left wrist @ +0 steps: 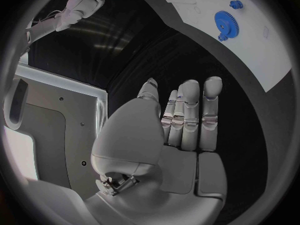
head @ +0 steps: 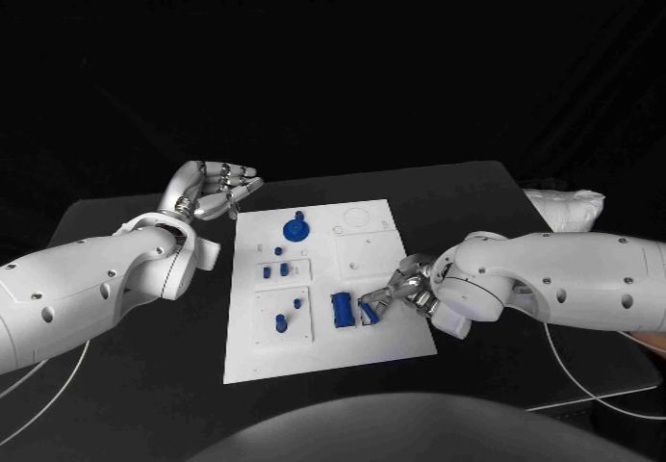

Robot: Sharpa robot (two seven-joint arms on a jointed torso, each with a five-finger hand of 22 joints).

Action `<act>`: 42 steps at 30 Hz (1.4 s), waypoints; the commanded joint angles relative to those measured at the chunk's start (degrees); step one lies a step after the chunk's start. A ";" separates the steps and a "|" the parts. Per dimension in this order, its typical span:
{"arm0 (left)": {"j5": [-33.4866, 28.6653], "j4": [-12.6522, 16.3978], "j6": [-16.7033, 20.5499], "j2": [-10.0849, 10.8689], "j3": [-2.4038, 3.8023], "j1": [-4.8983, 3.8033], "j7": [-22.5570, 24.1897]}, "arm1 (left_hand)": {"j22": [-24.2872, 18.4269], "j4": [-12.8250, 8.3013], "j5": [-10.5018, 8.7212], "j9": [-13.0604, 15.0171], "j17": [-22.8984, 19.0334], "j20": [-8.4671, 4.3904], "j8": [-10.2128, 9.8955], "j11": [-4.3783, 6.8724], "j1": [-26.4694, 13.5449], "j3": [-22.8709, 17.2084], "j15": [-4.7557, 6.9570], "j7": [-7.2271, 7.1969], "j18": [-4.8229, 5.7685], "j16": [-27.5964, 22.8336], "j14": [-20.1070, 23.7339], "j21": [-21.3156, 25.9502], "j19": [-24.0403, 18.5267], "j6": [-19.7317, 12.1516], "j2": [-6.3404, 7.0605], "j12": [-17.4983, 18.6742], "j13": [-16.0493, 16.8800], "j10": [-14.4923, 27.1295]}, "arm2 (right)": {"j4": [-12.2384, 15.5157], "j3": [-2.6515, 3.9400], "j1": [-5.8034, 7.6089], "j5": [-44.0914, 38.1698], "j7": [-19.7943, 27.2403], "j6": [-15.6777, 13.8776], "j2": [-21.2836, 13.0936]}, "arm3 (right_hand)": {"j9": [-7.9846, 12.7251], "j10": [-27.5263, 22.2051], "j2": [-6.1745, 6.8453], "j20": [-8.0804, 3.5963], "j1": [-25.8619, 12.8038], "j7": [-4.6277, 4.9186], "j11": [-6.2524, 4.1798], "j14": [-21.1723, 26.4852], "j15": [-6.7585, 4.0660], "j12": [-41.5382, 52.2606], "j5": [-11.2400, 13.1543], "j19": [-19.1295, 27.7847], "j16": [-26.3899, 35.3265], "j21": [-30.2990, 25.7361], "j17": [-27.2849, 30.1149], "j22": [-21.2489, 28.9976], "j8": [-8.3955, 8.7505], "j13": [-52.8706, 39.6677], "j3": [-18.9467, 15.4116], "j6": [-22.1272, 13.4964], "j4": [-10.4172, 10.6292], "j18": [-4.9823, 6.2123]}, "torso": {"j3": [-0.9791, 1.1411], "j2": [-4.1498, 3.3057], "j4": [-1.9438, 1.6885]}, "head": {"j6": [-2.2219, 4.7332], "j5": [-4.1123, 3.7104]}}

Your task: Assemble the parts on the task board

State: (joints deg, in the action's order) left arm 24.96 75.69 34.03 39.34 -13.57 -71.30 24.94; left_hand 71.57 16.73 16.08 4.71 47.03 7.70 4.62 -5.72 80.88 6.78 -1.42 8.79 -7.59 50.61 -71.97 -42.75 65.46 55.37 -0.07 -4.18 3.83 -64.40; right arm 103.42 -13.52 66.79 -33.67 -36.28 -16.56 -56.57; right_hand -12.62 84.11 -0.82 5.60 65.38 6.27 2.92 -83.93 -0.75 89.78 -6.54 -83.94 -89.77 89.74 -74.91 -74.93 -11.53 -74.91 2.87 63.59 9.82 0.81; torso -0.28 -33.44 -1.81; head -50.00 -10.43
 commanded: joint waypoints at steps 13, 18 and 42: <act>-0.09 -0.04 -0.90 -0.27 0.04 -0.05 0.29 | -0.03 -0.01 0.18 -0.05 -0.11 0.04 -0.21 0.06 0.26 0.38 -0.18 0.23 -0.83 -0.25 -0.04 0.43 0.50 -0.19 -0.86 0.01 -0.02 -0.28 | 0.77 -0.02 -0.18 -5.56 -1.45 3.92 -1.38 | -12.98 5.89 -2.66 -0.90 0.81 -0.91 -1.09 -6.07 -0.93 0.22 1.82 -6.06 -0.23 0.26 -15.09 -15.07 -10.18 -15.09 -6.00 -6.02 2.71 -0.81 | 0.03 0.00 0.00 | 0.00 -0.12; -0.09 -0.10 -0.93 -0.31 0.04 -0.04 0.28 | -0.03 -0.01 0.18 -0.05 -0.11 0.04 -0.21 0.06 0.26 0.38 -0.18 0.23 -0.83 -0.25 -0.04 0.43 0.50 -0.19 -0.86 0.01 -0.02 -0.28 | 0.95 -0.02 -0.22 -5.62 -1.51 4.24 -1.54 | -13.40 5.89 -2.90 -0.91 0.80 -1.04 -1.20 -6.07 -0.94 0.22 1.83 -6.06 -0.23 0.26 -15.09 -15.07 -10.43 -15.09 -6.21 -5.92 2.91 -0.81 | 0.03 0.01 0.03 | 0.00 -0.17; -0.08 -0.21 -0.93 -0.35 0.04 -0.04 0.26 | -0.03 -0.01 0.18 -0.05 -0.11 0.04 -0.21 0.06 0.26 0.38 -0.18 0.23 -0.83 -0.25 -0.04 0.43 0.50 -0.19 -0.86 0.01 -0.02 -0.28 | 1.16 -0.02 -0.36 -5.30 -0.93 7.02 -1.19 | -18.32 5.89 -4.03 -1.57 3.50 -1.27 -1.55 -6.07 -1.49 0.22 3.53 -6.06 -0.23 0.26 -15.09 -15.07 -11.77 -15.09 -8.98 -8.10 3.05 -0.81 | 0.00 0.00 -0.07 | 0.00 -0.31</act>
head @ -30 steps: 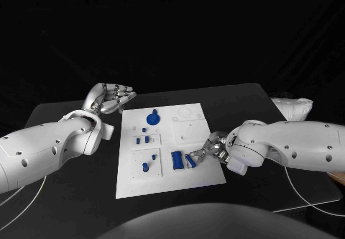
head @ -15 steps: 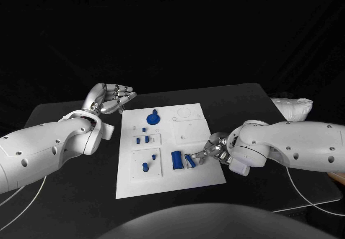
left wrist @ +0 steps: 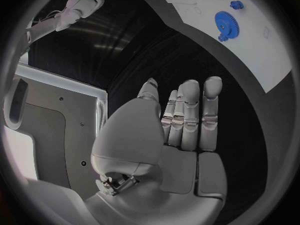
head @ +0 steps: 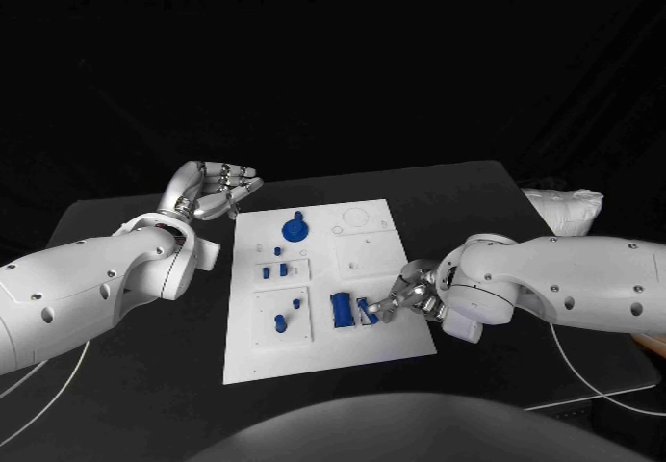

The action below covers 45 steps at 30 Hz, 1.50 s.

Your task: Assemble the parts on the task board

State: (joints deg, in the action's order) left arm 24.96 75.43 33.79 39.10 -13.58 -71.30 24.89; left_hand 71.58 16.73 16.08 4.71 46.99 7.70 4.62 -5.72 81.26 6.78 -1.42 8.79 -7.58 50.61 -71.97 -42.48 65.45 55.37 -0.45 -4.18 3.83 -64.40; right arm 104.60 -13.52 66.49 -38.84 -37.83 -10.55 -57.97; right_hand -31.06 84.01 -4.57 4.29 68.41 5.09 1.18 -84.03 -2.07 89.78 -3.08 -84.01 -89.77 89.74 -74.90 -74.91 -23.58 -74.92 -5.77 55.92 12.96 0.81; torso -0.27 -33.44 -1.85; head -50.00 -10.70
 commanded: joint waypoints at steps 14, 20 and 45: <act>0.03 -0.06 -0.64 -0.08 0.05 -0.04 0.32 | -0.03 -0.01 0.19 -0.05 -0.06 0.03 -0.21 0.06 -0.13 0.38 -0.18 0.23 -0.84 -0.25 -0.04 0.16 0.50 -0.19 -0.48 0.01 -0.02 -0.28 | -0.32 -0.02 -0.07 0.48 1.17 0.38 1.29 | 0.47 5.99 -0.68 -0.07 1.07 0.20 0.47 -5.97 0.07 0.22 0.01 -5.99 -0.23 0.26 -15.10 -15.09 1.18 -15.08 -0.45 -0.75 -0.23 -0.81 | -0.01 -0.01 -0.02 | 0.00 0.03; 0.06 -0.05 -0.61 0.03 0.05 -0.04 0.29 | -0.03 -0.01 0.19 -0.05 -0.06 0.03 -0.21 0.06 -0.13 0.38 -0.18 0.23 -0.84 -0.25 -0.04 0.16 0.50 -0.19 -0.48 0.01 -0.02 -0.28 | -0.32 -0.02 -0.07 0.79 1.36 -0.22 1.42 | 0.60 5.99 -0.94 0.03 1.57 0.22 0.53 -5.97 0.17 0.22 -0.05 -5.99 -0.23 0.26 -15.10 -15.09 1.49 -15.08 -0.38 -0.51 -0.44 -0.81 | -0.01 -0.01 0.03 | 0.00 0.13; 0.48 -0.16 -0.73 -0.03 0.05 -0.04 0.21 | 0.01 0.00 0.20 -0.05 -0.04 0.03 -0.22 0.06 0.01 0.49 -0.17 0.23 -0.83 -0.27 -0.06 0.23 0.59 -0.21 -0.60 0.03 -0.03 -0.30 | -0.51 -0.01 -0.07 -2.01 -1.48 2.46 1.59 | -3.39 5.99 -1.95 -0.54 3.60 -1.59 -0.98 -5.97 -0.70 0.22 0.18 -5.99 -0.23 0.26 -15.10 -15.09 -1.50 -15.08 -0.89 3.10 -1.77 -0.81 | -0.01 0.02 0.03 | 0.00 0.00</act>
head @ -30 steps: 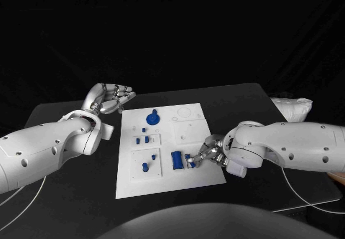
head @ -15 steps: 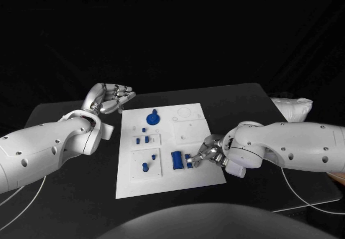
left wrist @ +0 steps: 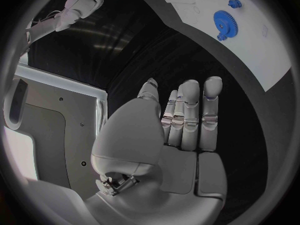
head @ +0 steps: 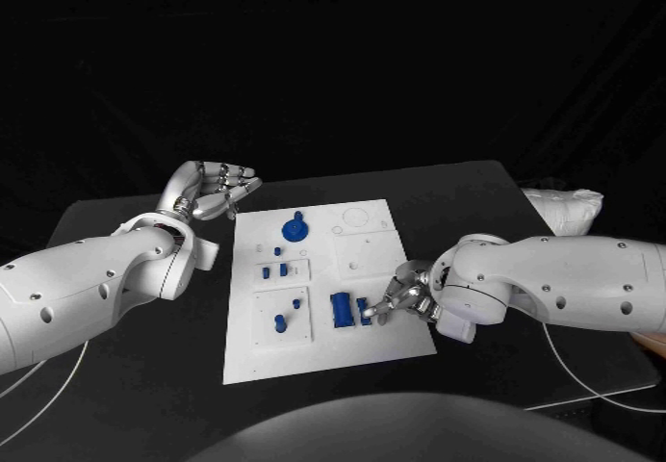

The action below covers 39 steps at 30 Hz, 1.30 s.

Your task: Assemble the parts on the task board

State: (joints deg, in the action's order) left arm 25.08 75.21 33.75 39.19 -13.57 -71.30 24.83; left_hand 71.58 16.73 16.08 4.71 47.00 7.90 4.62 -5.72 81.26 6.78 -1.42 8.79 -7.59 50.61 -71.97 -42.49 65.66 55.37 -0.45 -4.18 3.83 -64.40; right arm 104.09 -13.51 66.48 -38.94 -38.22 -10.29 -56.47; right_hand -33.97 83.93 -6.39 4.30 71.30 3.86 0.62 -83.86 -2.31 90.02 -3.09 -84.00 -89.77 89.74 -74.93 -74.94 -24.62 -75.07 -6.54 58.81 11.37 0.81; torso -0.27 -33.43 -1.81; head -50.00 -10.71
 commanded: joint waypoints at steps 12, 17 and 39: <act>0.47 0.07 -0.73 -0.11 0.04 -0.04 0.25 | -0.03 0.00 0.21 -0.05 -0.07 -0.18 -0.22 0.06 0.04 0.49 -0.17 0.22 -0.84 -0.29 -0.05 0.35 0.34 -0.20 -0.65 0.03 -0.03 -0.30 | -0.24 -0.02 -0.06 -3.46 -1.38 3.40 0.32 | -3.88 6.07 -0.56 -1.08 1.08 -0.98 -1.03 -6.14 -0.97 -0.02 0.23 -6.00 -0.23 0.26 -15.07 -15.06 -2.61 -14.93 -0.65 -0.05 -0.37 -0.81 | 0.00 -0.01 -0.04 | 0.00 -0.02; 0.48 0.06 -0.76 -0.13 0.04 -0.04 0.25 | -0.03 0.00 0.21 -0.05 -0.07 -0.18 -0.22 0.06 0.04 0.49 -0.17 0.22 -0.84 -0.29 -0.05 0.35 0.34 -0.20 -0.65 0.03 -0.03 -0.30 | -0.48 -0.02 -0.06 -4.01 -1.56 4.23 0.84 | -4.19 6.07 -0.59 -1.13 1.03 -1.01 -1.07 -6.14 -1.01 -0.02 0.26 -6.00 -0.23 0.26 -15.07 -15.06 -2.78 -14.93 -0.75 -0.12 -0.33 -0.81 | 0.01 -0.03 0.02 | 0.00 -0.03; 0.49 0.11 -0.80 -0.06 0.04 -0.04 0.23 | -0.03 0.00 0.21 -0.05 -0.07 -0.18 -0.22 0.06 0.04 0.49 -0.17 0.22 -0.84 -0.29 -0.05 0.35 0.34 -0.20 -0.65 0.03 -0.03 -0.30 | -1.78 -0.02 -0.37 -5.27 -1.83 4.99 2.43 | -6.53 6.07 -1.40 -1.48 3.72 -1.56 -1.58 -6.14 -1.36 -0.02 0.23 -6.00 -0.23 0.26 -15.07 -15.06 -3.59 -14.93 -0.03 -0.89 -1.88 -0.81 | -0.03 -0.01 -0.01 | 0.00 -0.16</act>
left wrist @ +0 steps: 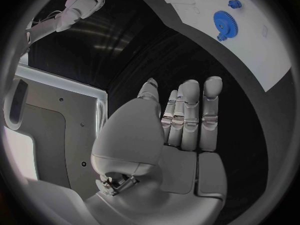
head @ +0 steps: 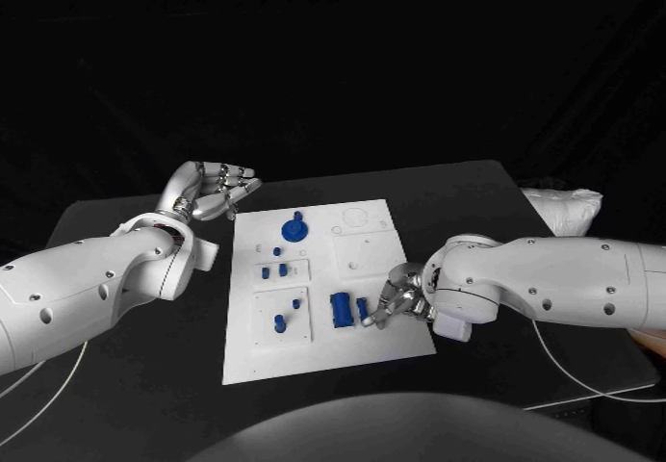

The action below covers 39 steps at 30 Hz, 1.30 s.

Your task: Assemble the parts on the task board

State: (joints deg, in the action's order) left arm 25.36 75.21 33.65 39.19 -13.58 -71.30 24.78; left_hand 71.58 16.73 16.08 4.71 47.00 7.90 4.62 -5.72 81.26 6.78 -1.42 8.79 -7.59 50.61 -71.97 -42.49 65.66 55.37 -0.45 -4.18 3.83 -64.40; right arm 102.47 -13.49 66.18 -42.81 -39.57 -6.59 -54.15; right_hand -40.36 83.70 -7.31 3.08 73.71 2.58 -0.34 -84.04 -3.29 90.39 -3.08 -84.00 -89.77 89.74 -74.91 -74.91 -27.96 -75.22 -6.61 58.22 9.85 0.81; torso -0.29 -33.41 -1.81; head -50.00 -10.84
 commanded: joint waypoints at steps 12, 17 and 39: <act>0.22 0.11 -0.72 -0.06 0.04 -0.04 0.26 | -0.03 0.00 0.21 -0.05 -0.07 -0.18 -0.22 0.06 0.04 0.49 -0.17 0.22 -0.84 -0.29 -0.05 0.35 0.34 -0.20 -0.64 0.03 -0.03 -0.30 | -0.86 -0.04 -0.07 -2.05 -0.57 0.66 0.64 | -0.67 6.30 -1.08 -0.35 2.08 -0.40 -0.73 -5.96 -0.46 -0.39 0.18 -6.00 -0.23 0.26 -15.09 -15.09 -0.32 -14.78 0.58 -0.32 -0.77 -0.81 | -0.01 0.01 0.03 | 0.00 -0.04; 0.22 0.12 -0.74 -0.07 0.04 -0.04 0.27 | -0.03 0.00 0.21 -0.05 -0.07 -0.18 -0.22 0.06 0.04 0.49 -0.17 0.22 -0.84 -0.29 -0.05 0.35 0.34 -0.20 -0.64 0.03 -0.03 -0.30 | -1.16 -0.04 -0.07 -2.14 -0.54 0.43 0.80 | -0.71 6.30 -1.19 -0.36 2.09 -0.40 -0.74 -5.96 -0.47 -0.39 0.18 -6.00 -0.23 0.26 -15.09 -15.09 -0.32 -14.78 0.63 -0.32 -0.76 -0.81 | 0.01 0.01 0.00 | 0.00 -0.10; 0.22 0.13 -0.79 -0.09 0.03 -0.04 0.27 | -0.03 0.00 0.21 -0.05 -0.07 -0.18 -0.22 0.06 0.04 0.49 -0.17 0.22 -0.84 -0.29 -0.05 0.35 0.34 -0.20 -0.64 0.03 -0.03 -0.30 | -0.71 -0.04 -0.07 -1.87 1.21 -1.61 0.25 | -1.04 6.30 -0.83 -0.41 2.18 -0.36 -0.73 -5.96 -0.51 -0.39 0.18 -6.00 -0.23 0.26 -15.09 -15.09 -0.25 -14.78 0.50 -0.40 -0.92 -0.81 | 0.05 -0.05 -0.03 | 0.00 0.05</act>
State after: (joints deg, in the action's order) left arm 25.42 75.19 33.56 39.18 -13.59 -71.30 24.74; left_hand 71.57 16.73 16.08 4.71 47.00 7.90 4.61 -5.72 81.26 6.78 -1.42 8.79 -7.59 50.61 -71.97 -42.49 65.66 55.37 -0.45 -4.18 3.83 -64.40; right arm 101.37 -13.52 66.13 -44.51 -39.67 -6.74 -53.63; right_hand -41.35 83.71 -7.12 3.08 74.32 2.38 -0.34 -84.04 -3.26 90.20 -2.99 -84.00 -89.77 89.74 -74.90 -74.94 -27.94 -75.19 -6.07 58.02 9.15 0.82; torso -0.26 -33.45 -1.80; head -50.00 -10.98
